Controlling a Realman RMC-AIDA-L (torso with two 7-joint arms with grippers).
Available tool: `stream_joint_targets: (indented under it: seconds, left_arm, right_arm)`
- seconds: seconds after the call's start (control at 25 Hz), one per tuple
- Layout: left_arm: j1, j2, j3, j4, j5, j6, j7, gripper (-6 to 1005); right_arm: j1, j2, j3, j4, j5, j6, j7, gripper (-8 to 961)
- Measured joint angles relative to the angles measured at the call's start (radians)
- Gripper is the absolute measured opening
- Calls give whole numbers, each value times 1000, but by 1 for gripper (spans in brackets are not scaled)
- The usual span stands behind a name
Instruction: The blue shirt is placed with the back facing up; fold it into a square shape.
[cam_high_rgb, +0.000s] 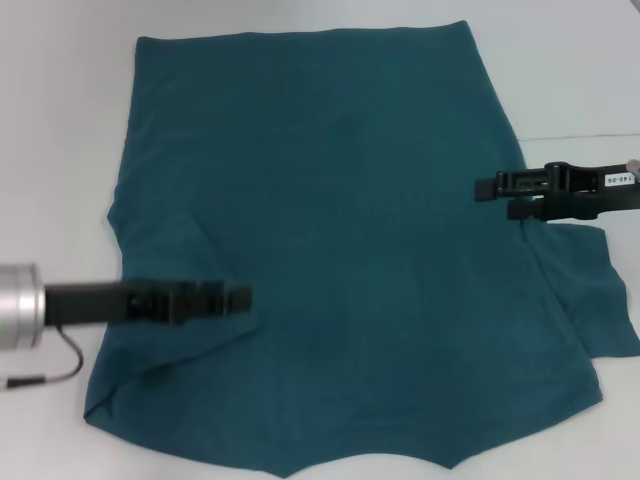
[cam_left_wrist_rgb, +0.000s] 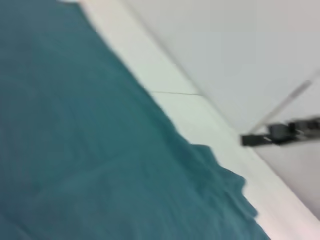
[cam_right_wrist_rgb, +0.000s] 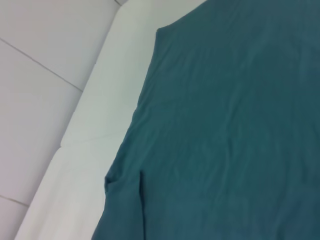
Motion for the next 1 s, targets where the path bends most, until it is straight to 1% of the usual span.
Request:
stream_joint_targets:
  seconds: [0.08, 0.16, 0.28, 0.4, 0.48, 0.56, 0.64, 0.72, 0.76, 0.8, 0.88, 1.0]
  left_arm:
    - [43, -18, -1, 34, -23, 35, 70, 603]
    - [67, -30, 0, 51, -33, 52, 97, 610]
    - [74, -37, 3, 51, -36, 82, 144, 647]
    - [73, -42, 6, 49, -37, 111, 176, 698]
    - [70, -43, 6, 42, -37, 112, 168, 731]
    - [66, -41, 0, 29, -40, 101, 128, 765]
    - [64, -37, -5, 21, -44, 88, 85, 799]
    - [63, -34, -12, 17, -46, 78, 55, 860]
    - [63, -32, -25, 14, -48, 71, 52, 860]
    - [63, -32, -25, 14, -48, 71, 52, 860]
    - [63, -32, -31, 5, -54, 58, 52, 860]
    - [62, -32, -31, 0, -59, 40, 52, 860]
  right_arm:
    - [-4, -1, 2, -1, 0, 12, -12, 885]
    - [-11, 0, 3, -1, -2, 35, -14, 885]
    - [-19, 0, 3, -1, -2, 55, -8, 885]
    - [-26, -6, 4, -1, -2, 50, -5, 885]
    - [-33, -16, 4, -2, -2, 26, -5, 885]
    - [-42, -31, 3, -3, -11, -8, -2, 885]
    - [-57, -55, 3, -10, -45, -35, 27, 885]
    - [-77, -76, 3, -27, -85, -48, 71, 885]
    - [-106, -90, 5, -57, -119, -56, 125, 885]
    - [-106, -90, 5, -57, -119, -56, 125, 884]
    - [-134, -97, 11, -90, -144, -60, 165, 884]
    - [-167, -99, 32, -117, -166, -62, 196, 884]
